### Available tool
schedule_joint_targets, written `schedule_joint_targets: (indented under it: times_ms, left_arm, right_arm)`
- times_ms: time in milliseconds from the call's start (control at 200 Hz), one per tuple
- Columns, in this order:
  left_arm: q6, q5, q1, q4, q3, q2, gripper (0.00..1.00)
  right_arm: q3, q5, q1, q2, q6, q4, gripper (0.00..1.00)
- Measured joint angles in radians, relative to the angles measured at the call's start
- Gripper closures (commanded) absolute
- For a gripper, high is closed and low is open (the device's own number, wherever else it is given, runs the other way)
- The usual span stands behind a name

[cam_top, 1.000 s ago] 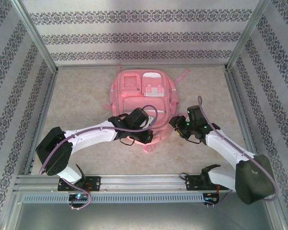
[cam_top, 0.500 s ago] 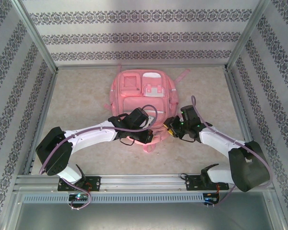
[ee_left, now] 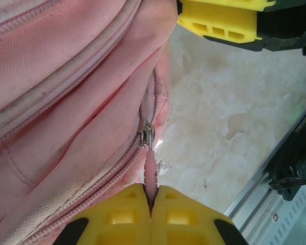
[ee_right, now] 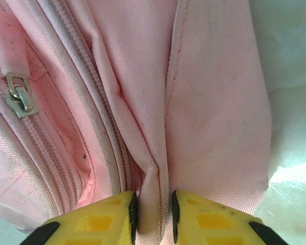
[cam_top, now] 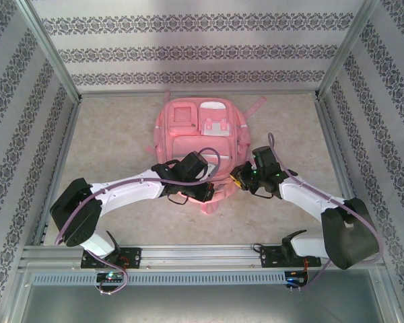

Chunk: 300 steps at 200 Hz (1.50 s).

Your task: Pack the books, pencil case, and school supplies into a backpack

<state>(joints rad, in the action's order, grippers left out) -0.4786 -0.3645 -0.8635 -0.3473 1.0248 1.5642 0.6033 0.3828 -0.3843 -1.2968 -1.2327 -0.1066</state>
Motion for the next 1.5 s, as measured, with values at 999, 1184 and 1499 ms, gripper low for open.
schedule_joint_targets:
  times_ms: [999,1184,1499]
  left_arm:
    - [0.0,0.014,0.011,-0.005,-0.007,-0.04,1.0]
    - [0.0,0.023,0.018,-0.004,-0.038,-0.058,1.0]
    - [0.0,0.03,0.021,0.0,-0.085,-0.098,1.0]
  right_arm:
    - [0.073,-0.037,-0.006,0.008,0.006,-0.127,1.0]
    - [0.076,-0.042,-0.006,0.008,0.008,-0.13,1.0]
    - [0.076,-0.046,-0.002,0.008,0.015,-0.137,1.0]
